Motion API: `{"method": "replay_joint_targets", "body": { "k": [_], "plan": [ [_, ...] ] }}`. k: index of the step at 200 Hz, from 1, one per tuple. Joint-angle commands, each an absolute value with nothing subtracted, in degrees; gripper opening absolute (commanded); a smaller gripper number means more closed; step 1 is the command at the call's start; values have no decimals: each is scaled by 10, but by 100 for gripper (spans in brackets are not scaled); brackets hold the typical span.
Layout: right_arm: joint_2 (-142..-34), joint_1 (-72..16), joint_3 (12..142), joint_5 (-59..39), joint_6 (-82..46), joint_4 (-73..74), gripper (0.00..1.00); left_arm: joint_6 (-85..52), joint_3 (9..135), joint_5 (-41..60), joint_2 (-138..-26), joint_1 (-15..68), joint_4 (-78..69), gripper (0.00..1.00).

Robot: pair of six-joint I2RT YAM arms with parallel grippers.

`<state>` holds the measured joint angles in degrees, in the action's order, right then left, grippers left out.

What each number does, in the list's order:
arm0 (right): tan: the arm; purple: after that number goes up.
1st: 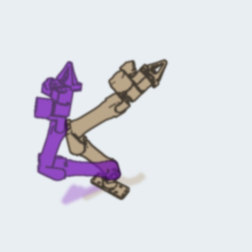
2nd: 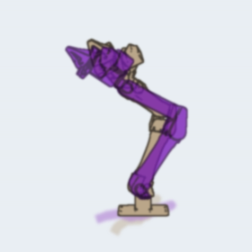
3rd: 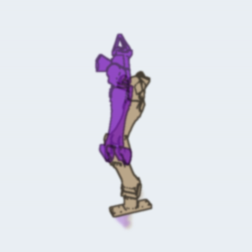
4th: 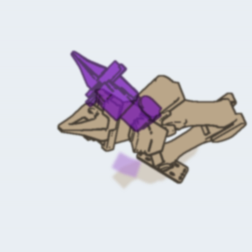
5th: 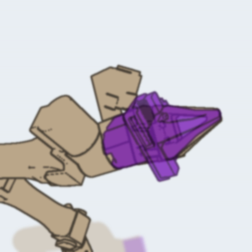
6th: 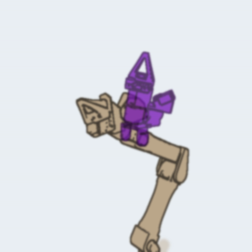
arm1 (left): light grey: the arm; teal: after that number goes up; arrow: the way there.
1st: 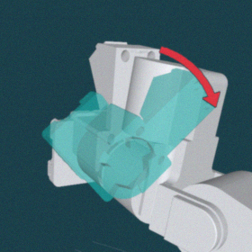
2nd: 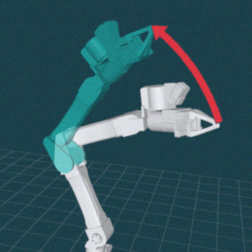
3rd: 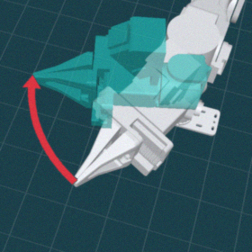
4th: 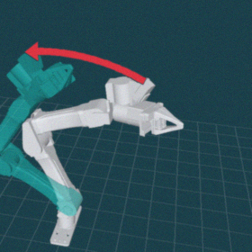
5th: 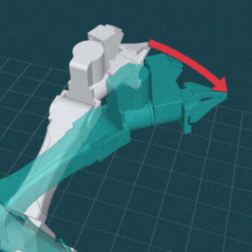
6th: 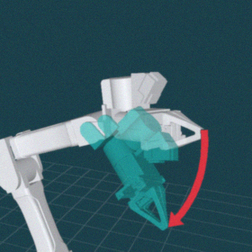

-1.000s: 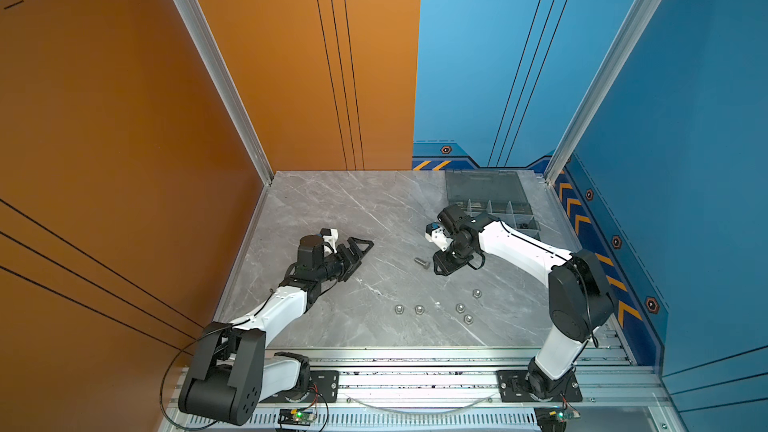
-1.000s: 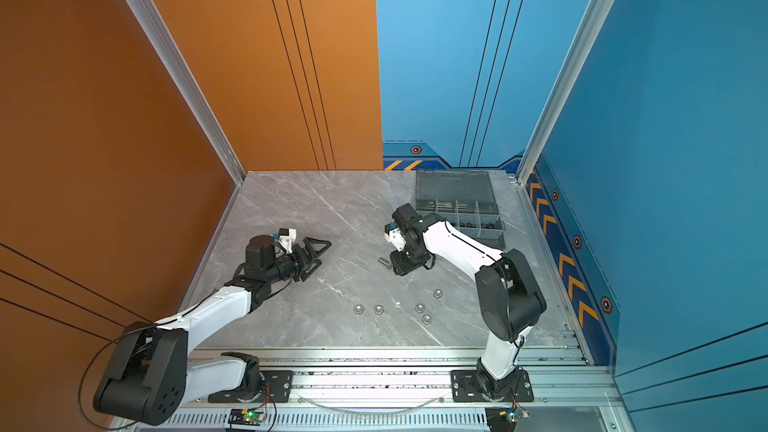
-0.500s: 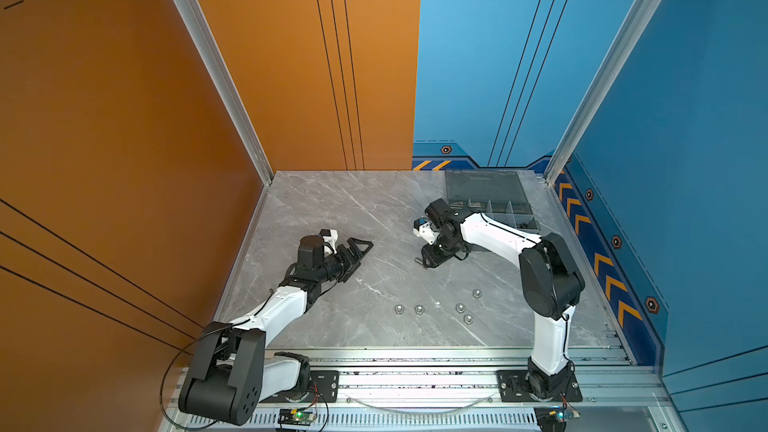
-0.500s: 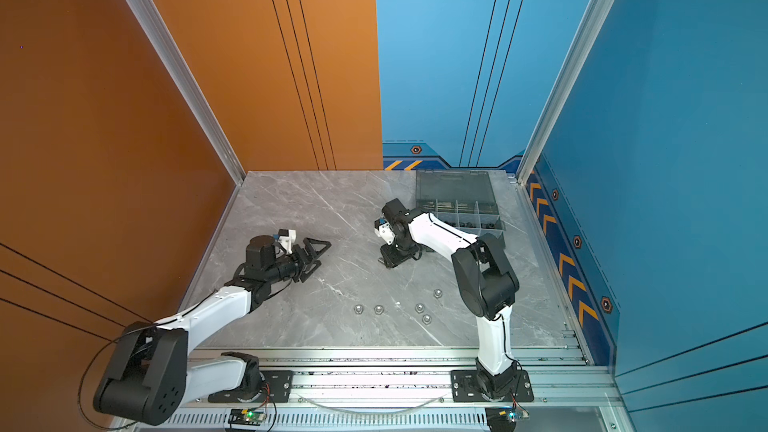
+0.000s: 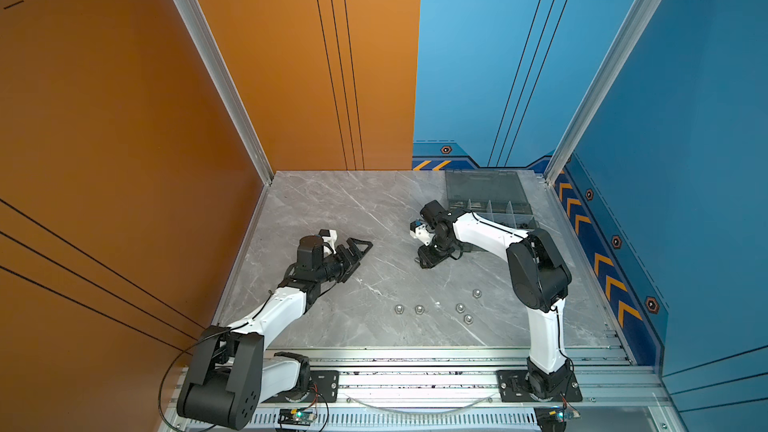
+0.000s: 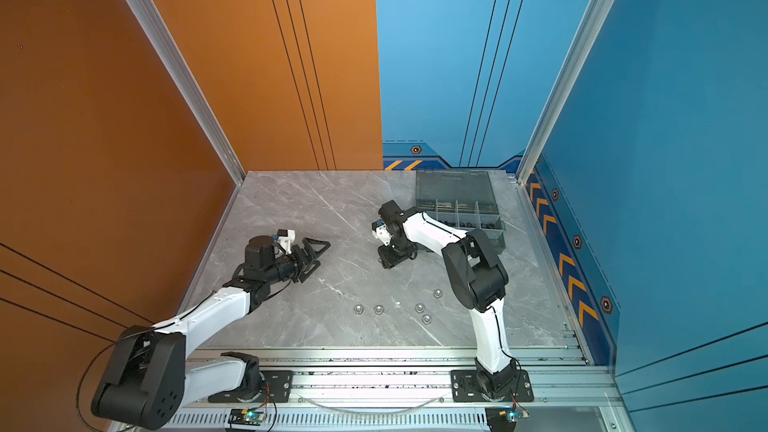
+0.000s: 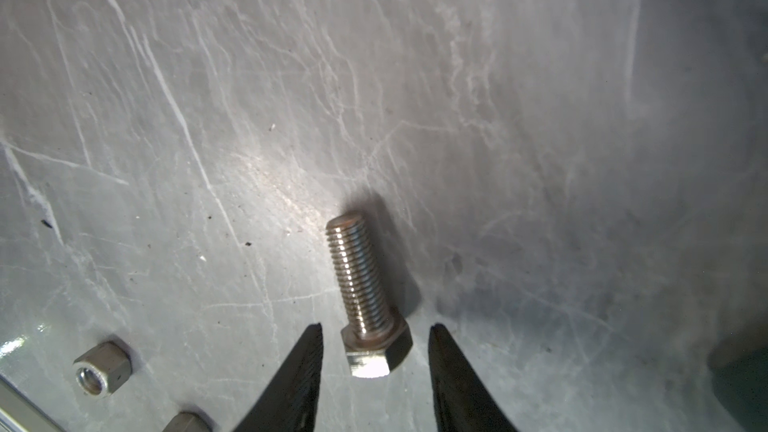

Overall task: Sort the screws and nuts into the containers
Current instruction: 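Lower the right gripper and grasp the silver bolt by its head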

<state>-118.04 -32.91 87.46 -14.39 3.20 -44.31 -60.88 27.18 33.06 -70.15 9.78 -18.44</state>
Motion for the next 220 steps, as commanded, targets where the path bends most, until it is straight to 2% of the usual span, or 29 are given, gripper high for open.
{"method": "replay_joint_targets", "body": {
  "k": [1,55,94,118,139,176,220],
  "plan": [
    [-1204,-335,880,-147,38,-442,44,-593,270,320,-693,98,-179,98],
    [-1211,-336,876,-145,31,-440,43,-593,267,321,-695,97,-183,98],
    [-1204,-334,868,-148,21,-441,24,-592,265,323,-693,94,-183,98],
    [-1192,-329,859,-157,17,-440,7,-593,264,323,-693,93,-184,98],
    [-1151,-316,850,-185,15,-440,1,-593,263,325,-694,92,-186,98],
    [-1081,-278,837,-192,20,-443,0,-595,263,326,-694,91,-188,98],
    [-1022,-207,834,-112,34,-462,0,-596,263,328,-691,89,-190,98]
  ]
}}
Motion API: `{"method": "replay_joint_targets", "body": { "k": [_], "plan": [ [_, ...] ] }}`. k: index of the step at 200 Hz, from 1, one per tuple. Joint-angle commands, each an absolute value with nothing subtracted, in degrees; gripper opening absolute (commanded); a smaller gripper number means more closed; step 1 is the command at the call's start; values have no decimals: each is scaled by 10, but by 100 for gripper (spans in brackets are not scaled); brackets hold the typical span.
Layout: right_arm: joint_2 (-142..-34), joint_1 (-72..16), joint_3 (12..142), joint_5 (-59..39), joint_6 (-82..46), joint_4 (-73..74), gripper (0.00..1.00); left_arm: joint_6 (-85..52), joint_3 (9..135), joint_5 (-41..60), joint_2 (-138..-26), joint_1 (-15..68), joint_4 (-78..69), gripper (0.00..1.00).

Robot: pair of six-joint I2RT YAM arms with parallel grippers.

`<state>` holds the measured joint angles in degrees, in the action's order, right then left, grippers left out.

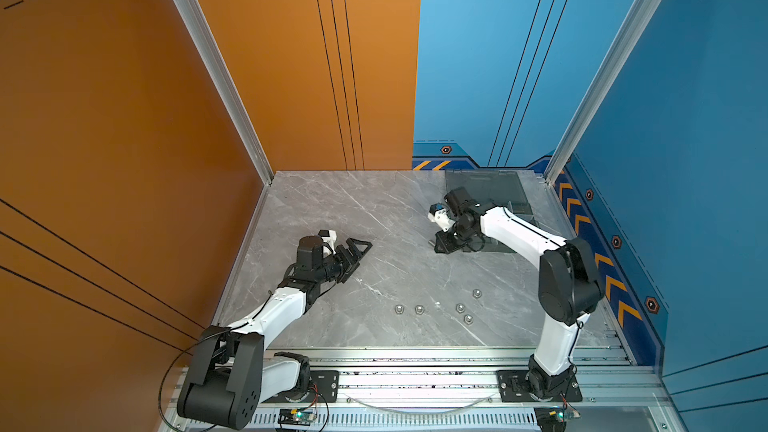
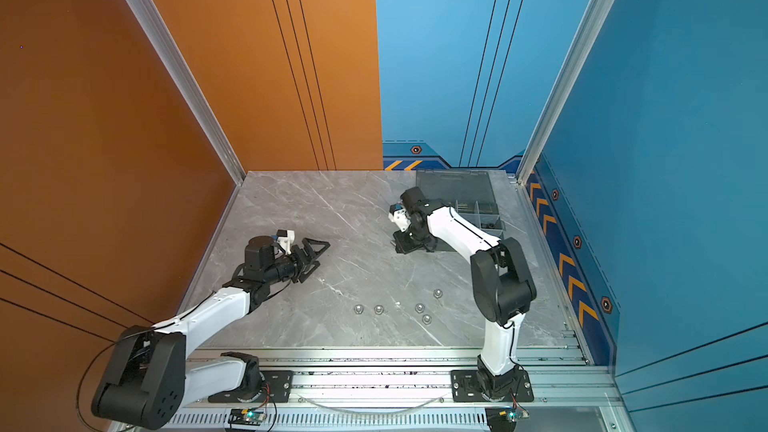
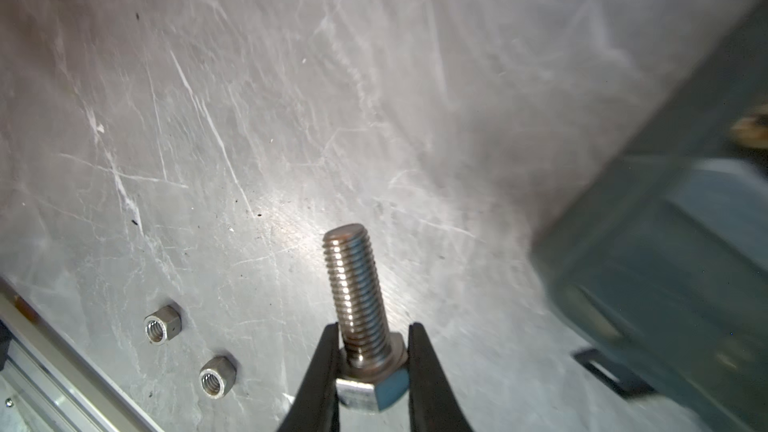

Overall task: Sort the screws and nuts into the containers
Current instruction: 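Lower the right gripper and grasp the silver bolt by its head, then lift the silver bolt and carry it over an empty organizer compartment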

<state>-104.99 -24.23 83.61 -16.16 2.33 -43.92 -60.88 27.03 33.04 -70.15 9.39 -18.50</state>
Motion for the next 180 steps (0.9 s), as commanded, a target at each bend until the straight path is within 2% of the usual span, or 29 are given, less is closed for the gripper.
{"method": "replay_joint_targets", "body": {
  "k": [1,59,180],
  "plan": [
    [-1022,-207,834,-112,34,-462,0,-595,263,328,-691,89,-190,98],
    [-1025,-132,848,-46,36,-462,0,-596,267,329,-696,89,-190,98],
    [-1104,-125,862,-7,38,-442,0,-595,268,328,-699,88,-190,98]
  ]
}}
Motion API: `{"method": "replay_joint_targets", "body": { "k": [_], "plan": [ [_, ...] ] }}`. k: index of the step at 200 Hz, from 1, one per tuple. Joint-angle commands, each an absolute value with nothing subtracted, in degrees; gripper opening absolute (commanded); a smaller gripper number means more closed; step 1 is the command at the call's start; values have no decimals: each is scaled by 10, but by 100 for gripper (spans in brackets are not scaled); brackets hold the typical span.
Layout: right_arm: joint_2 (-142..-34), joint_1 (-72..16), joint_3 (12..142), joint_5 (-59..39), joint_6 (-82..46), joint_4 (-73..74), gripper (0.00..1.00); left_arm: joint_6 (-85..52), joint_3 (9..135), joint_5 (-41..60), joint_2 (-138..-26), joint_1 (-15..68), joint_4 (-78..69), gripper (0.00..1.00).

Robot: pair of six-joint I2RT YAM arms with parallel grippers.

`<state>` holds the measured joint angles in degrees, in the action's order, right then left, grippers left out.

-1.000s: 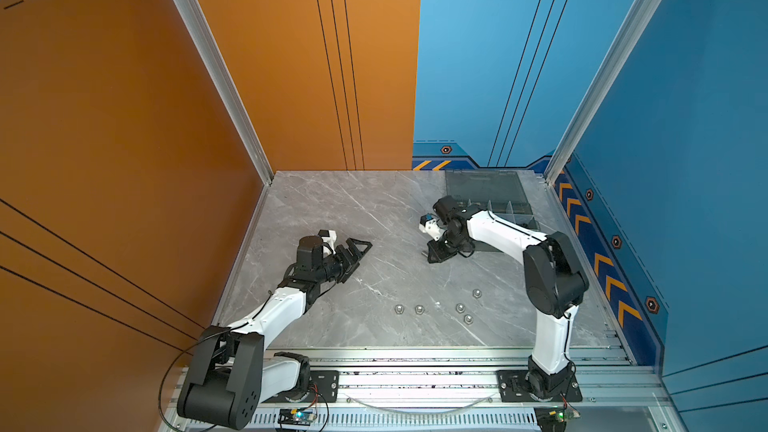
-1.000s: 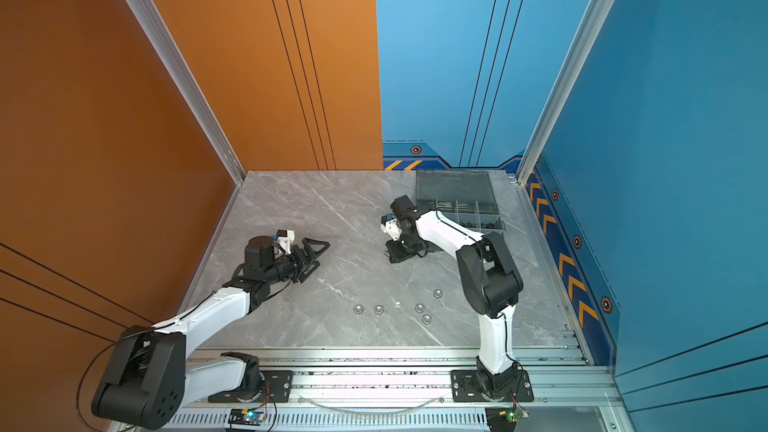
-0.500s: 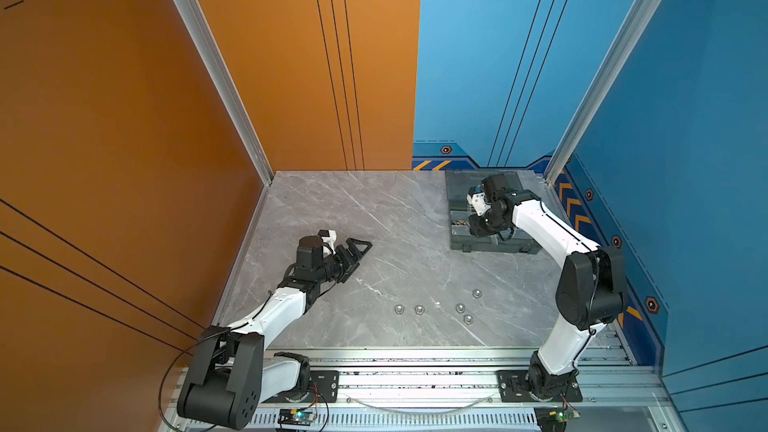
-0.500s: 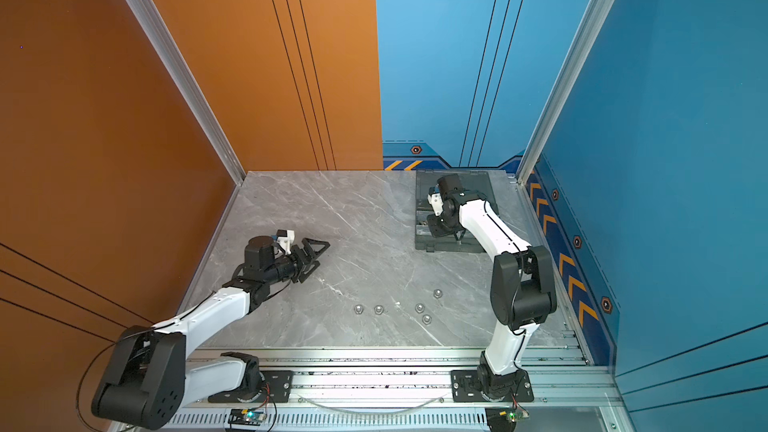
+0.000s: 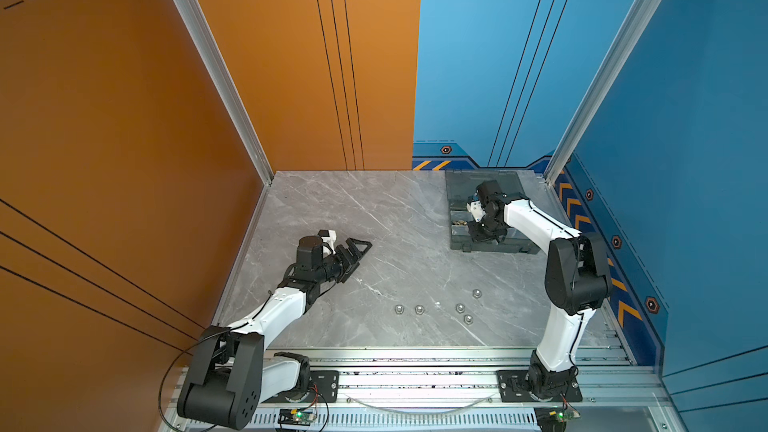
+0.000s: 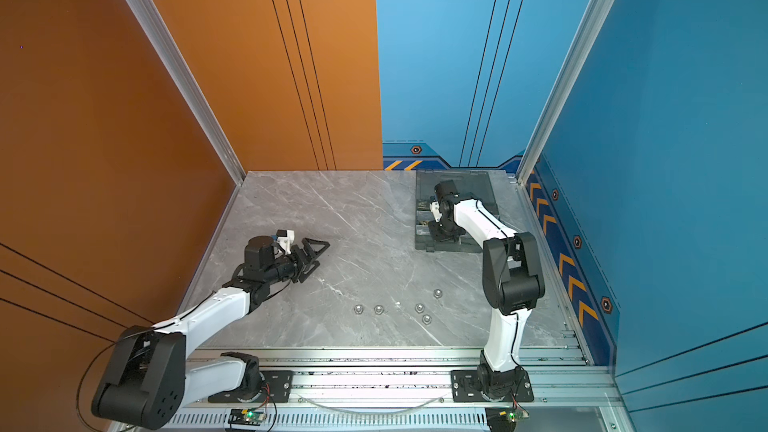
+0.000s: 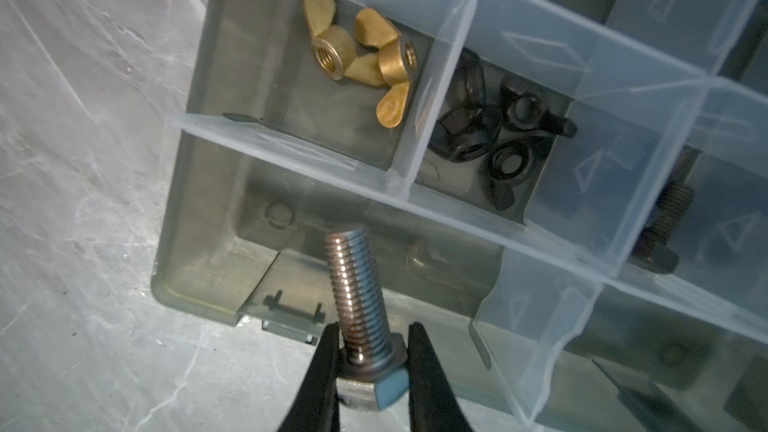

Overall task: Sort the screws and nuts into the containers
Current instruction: 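Lift the silver bolt and carry it over an empty organizer compartment, then lower the silver bolt into the compartment and open the right gripper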

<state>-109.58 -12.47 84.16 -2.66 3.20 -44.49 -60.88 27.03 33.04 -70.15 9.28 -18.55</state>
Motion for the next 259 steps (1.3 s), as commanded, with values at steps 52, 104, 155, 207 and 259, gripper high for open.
{"method": "replay_joint_targets", "body": {
  "k": [52,104,155,207,259],
  "plan": [
    [-1113,-125,866,3,36,-440,3,-596,265,327,-694,87,-189,98],
    [-1112,-124,870,7,33,-442,26,-596,263,327,-691,87,-189,98],
    [-1080,-124,869,3,36,-444,41,-595,264,326,-692,89,-188,98],
    [-1018,-143,846,-38,33,-450,43,-596,263,325,-692,89,-189,98],
    [-957,-209,781,-98,34,-452,44,-595,263,326,-693,88,-189,98]
  ]
}}
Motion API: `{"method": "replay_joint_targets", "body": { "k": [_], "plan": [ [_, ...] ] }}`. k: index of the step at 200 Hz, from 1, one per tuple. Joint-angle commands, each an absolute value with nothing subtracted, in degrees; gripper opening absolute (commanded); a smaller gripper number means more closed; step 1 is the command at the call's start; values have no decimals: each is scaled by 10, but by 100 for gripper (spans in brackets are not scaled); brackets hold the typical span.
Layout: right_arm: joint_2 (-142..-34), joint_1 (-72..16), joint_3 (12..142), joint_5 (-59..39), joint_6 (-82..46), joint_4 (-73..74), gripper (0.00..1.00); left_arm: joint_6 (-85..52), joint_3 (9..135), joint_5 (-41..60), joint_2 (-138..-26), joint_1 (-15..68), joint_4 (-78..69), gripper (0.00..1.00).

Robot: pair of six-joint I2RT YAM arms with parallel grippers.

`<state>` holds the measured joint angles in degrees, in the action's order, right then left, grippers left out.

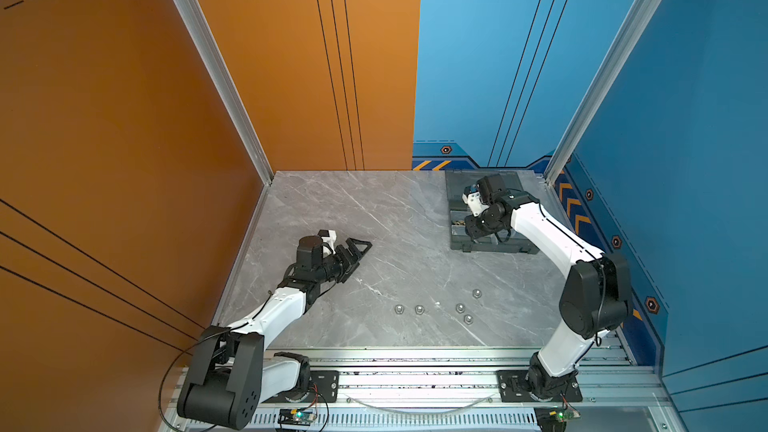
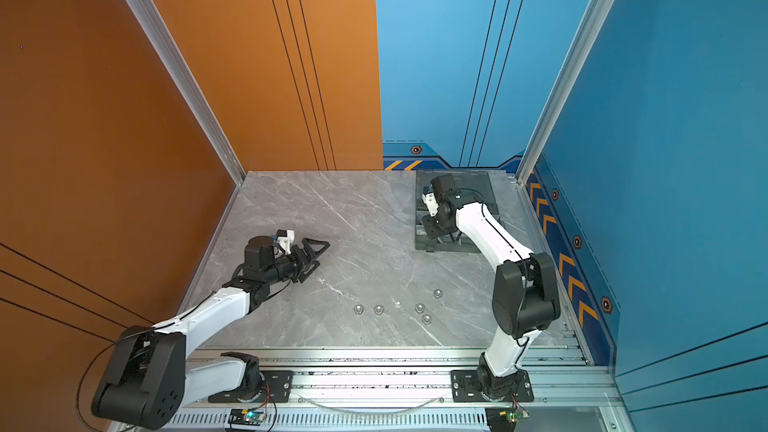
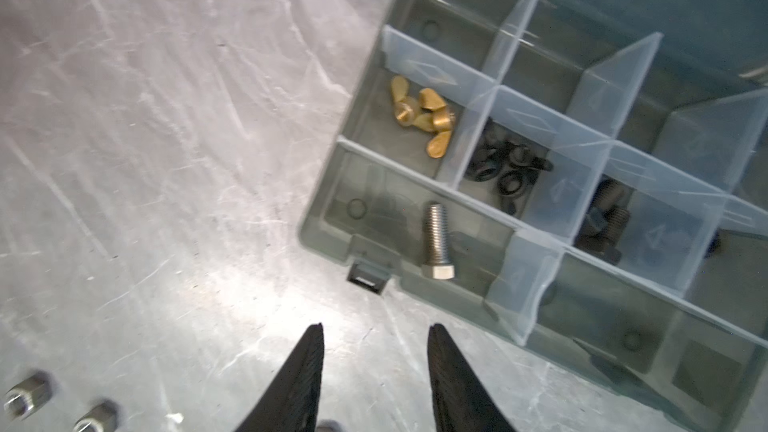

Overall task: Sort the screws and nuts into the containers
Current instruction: 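Lower the silver bolt into the compartment and open the right gripper, then move the right gripper back over the silver hex nuts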

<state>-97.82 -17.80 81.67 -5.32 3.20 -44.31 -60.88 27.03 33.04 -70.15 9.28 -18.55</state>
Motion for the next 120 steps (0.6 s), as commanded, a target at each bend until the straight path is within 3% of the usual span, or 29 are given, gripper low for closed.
{"method": "replay_joint_targets", "body": {
  "k": [1,120],
  "plan": [
    [-956,-212,780,-100,34,-452,44,-594,263,326,-693,89,-189,98],
    [-934,-397,671,-133,77,-439,45,-595,259,328,-690,88,-189,98]
  ]
}}
